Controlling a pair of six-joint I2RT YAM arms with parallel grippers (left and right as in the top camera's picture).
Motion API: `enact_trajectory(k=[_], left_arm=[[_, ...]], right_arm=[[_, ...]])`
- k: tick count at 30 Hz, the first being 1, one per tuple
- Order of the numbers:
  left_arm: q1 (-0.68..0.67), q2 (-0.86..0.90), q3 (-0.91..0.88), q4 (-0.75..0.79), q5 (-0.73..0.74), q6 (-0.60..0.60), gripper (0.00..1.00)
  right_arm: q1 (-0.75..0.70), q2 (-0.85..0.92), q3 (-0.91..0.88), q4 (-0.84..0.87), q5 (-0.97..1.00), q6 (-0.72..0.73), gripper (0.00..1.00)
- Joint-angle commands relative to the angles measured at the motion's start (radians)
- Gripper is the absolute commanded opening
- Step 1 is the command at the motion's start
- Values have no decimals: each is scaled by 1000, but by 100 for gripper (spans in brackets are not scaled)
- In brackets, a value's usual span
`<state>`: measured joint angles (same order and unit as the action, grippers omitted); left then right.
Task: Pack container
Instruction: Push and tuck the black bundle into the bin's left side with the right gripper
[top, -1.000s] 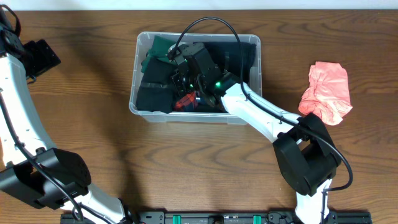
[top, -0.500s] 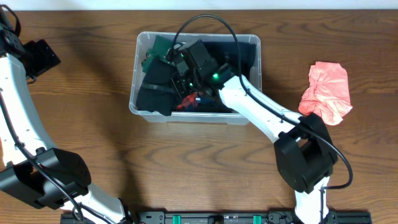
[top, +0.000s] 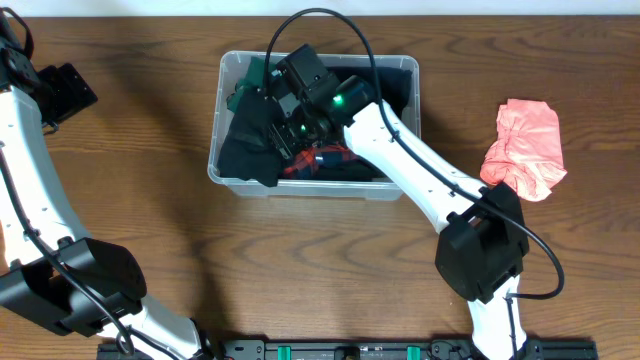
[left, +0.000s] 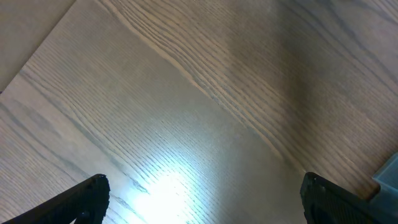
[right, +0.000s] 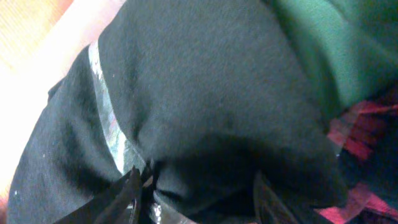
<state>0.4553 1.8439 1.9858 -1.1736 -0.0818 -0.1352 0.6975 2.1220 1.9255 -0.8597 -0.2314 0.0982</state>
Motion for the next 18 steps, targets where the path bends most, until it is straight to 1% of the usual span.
enact_trajectory(k=[1,4,11,18], left_arm=[[3,-7,14,-3,-4,-13,98],[3,-7,14,-3,-4,-13,98],[3,-7,14,-3,-4,-13,98],[3,-7,14,-3,-4,-13,98]], right_arm=[[38,23,18,-11,14,-12,50],[57,23,18,-11,14,-28,46],[101,25,-2,-15,67,-55,42],[119,109,-43,-17,66,-55,41]])
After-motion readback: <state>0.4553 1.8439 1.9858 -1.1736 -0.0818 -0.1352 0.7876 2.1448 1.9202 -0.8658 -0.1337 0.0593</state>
